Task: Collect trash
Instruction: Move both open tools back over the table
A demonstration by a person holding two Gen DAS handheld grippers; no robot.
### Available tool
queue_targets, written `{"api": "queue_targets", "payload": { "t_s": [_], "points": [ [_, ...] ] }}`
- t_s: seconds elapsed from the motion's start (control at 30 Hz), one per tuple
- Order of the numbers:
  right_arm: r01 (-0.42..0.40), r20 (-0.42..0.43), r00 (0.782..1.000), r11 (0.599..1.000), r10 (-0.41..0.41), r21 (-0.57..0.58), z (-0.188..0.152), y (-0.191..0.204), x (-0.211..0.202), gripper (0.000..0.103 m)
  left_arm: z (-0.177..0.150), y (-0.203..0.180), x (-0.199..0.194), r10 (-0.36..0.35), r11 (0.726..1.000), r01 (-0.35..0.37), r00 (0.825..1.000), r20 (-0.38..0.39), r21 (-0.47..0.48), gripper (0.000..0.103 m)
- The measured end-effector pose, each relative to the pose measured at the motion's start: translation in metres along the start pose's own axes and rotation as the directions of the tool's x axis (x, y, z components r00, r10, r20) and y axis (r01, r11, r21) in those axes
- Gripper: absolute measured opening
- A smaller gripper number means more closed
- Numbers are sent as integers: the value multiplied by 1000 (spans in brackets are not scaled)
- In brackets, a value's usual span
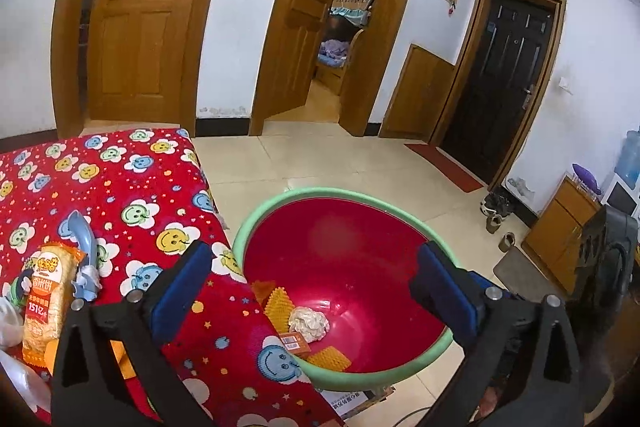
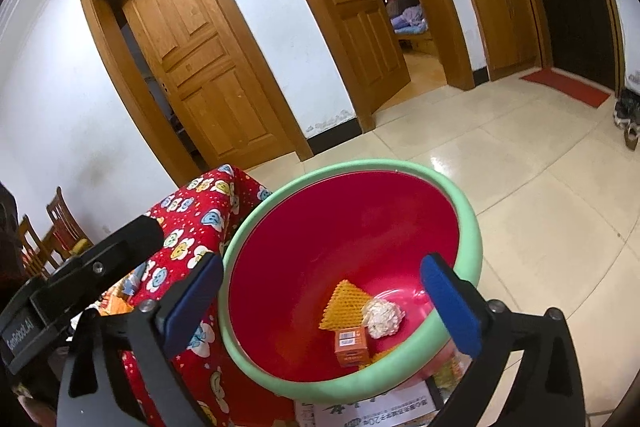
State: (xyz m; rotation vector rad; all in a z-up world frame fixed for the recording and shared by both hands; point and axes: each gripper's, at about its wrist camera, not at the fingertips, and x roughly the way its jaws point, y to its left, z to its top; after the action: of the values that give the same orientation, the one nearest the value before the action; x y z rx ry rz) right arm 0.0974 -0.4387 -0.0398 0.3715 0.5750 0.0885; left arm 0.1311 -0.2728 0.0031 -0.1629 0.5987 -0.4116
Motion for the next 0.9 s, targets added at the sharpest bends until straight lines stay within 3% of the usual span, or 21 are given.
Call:
{"api": "queue_targets", "payload": {
  "t_s": [0.3,0.5,0.67,0.9],
  "points": [
    [4,9,1000,1000,-4,-21,3,2,-1,103,1,4,-5,21,1000,-20,1000,11,-15,101],
    [-1,42,999,998,3,-55,15,10,-6,103,9,12,-11,-12,997,13,1000,5,-81,101],
    [-11,49,999,998,14,-57,19,20,-6,103,14,17,-19,27,996,-26,1000,15,-87,101],
    [-89,47,995,995,92,-49,23,38,-2,103,22,31,-38,68,991,-63,997,38,-116,101]
  ]
}}
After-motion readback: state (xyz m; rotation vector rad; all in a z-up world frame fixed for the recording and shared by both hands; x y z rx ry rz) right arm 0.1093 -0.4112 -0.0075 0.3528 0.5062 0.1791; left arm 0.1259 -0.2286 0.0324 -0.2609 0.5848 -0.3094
